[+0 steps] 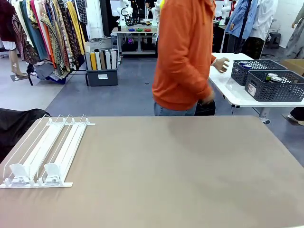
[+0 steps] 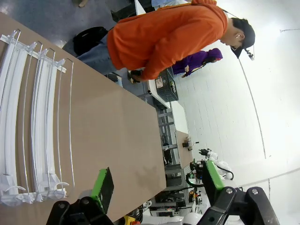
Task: Retrieve and store the cans from the dispenser.
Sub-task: Pick up one can from the Automatic Can Dispenser and place it in the middle of the table.
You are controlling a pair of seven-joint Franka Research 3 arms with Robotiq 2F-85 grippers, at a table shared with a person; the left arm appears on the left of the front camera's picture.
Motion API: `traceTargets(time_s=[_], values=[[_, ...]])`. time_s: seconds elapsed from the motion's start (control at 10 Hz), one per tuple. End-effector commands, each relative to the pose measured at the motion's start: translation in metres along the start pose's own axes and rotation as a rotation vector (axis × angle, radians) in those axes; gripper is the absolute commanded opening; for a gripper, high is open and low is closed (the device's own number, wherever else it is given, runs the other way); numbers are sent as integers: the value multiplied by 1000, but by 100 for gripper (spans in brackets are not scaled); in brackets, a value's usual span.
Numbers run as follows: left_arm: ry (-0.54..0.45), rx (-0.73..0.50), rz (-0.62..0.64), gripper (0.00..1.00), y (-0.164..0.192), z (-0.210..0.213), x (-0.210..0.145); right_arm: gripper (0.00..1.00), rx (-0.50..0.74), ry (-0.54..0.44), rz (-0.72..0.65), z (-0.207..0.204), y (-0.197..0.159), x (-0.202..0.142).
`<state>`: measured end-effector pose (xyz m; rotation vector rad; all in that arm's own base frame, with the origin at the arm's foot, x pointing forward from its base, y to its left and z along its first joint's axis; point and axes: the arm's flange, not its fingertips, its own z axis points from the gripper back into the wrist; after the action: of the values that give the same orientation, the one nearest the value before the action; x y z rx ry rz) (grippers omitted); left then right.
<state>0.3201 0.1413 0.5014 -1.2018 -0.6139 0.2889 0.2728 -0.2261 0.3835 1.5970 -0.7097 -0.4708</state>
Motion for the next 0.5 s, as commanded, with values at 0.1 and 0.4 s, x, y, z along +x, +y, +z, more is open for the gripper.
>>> traceTargets(time_s=[0.1, 0.4], values=[[-9, -22, -13, 100, -1, -1, 1, 100, 2, 9, -13, 1, 5, -1], [-9, -22, -13, 100, -1, -1, 1, 100, 2, 9, -13, 1, 5, -1]])
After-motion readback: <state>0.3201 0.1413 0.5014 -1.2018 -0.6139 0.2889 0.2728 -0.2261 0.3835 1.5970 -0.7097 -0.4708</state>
